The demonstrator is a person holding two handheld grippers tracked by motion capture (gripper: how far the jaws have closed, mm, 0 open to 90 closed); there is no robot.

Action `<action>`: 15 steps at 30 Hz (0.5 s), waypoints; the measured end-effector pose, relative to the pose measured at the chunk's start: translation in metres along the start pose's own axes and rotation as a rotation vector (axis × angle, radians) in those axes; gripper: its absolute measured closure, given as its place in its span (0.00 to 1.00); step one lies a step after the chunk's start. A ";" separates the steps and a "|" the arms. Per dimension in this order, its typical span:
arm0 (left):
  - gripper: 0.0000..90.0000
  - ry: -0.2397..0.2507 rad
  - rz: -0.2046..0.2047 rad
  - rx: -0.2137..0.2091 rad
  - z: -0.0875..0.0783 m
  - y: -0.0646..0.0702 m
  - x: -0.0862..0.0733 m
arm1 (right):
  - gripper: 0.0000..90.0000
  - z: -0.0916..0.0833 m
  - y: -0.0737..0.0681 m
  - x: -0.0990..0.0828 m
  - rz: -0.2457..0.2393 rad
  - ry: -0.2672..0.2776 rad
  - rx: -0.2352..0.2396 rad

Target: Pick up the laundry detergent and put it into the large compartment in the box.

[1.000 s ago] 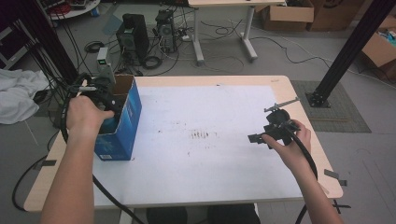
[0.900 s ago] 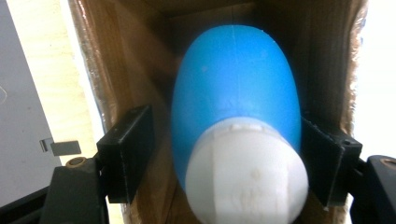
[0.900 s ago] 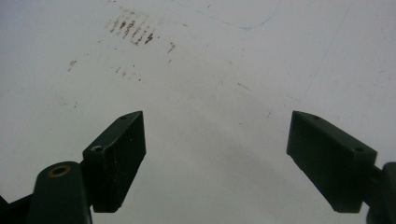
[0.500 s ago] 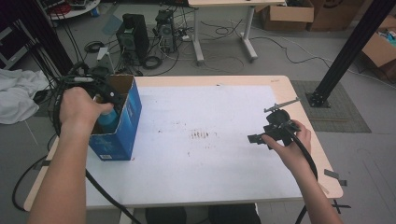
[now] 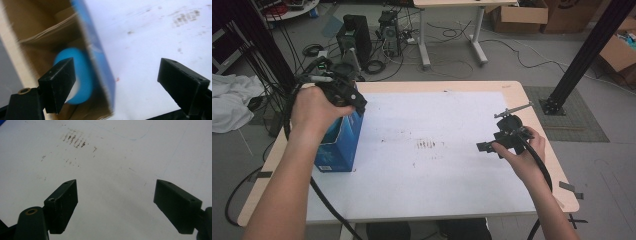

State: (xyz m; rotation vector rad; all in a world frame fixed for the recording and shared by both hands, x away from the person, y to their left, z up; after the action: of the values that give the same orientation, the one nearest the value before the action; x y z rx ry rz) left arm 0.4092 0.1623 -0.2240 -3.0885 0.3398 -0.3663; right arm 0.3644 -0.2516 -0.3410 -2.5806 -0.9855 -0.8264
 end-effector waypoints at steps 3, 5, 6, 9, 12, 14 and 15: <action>0.17 0.010 0.046 -0.012 0.004 0.018 0.003 | 0.21 -0.002 0.000 0.001 -0.001 0.000 -0.002; 0.17 0.011 0.071 -0.016 0.007 0.027 0.005 | 0.21 -0.003 0.000 0.002 -0.006 0.000 -0.002; 0.17 0.012 0.081 -0.022 0.009 0.032 0.005 | 0.21 -0.003 -0.001 0.002 -0.006 -0.001 -0.003; 0.17 0.010 0.118 -0.022 0.014 0.046 0.008 | 0.21 -0.004 -0.001 0.001 -0.007 -0.005 -0.005; 0.17 0.010 0.154 -0.032 0.019 0.059 0.010 | 0.21 -0.004 0.000 0.001 -0.004 -0.007 -0.005; 0.17 0.015 0.174 -0.040 0.022 0.067 0.011 | 0.21 -0.005 0.000 0.001 -0.003 -0.008 -0.004; 0.17 0.018 0.182 -0.049 0.025 0.072 0.012 | 0.21 -0.005 0.000 0.001 -0.003 -0.008 -0.004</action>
State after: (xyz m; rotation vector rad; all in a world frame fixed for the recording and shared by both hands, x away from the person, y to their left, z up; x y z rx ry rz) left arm 0.4107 0.0892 -0.2488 -3.0695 0.6340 -0.3862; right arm 0.3631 -0.2535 -0.3368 -2.5888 -0.9918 -0.8203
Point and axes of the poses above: each handheld gripper's, and its own axes: z roughly forward along the jaws, x roughly out of its top, y roughly to its right, the point moved 2 cm from there along z, roughly forward along the jaws, and after that the axes turned 9 degrees about -z, right-handed, at the moved point
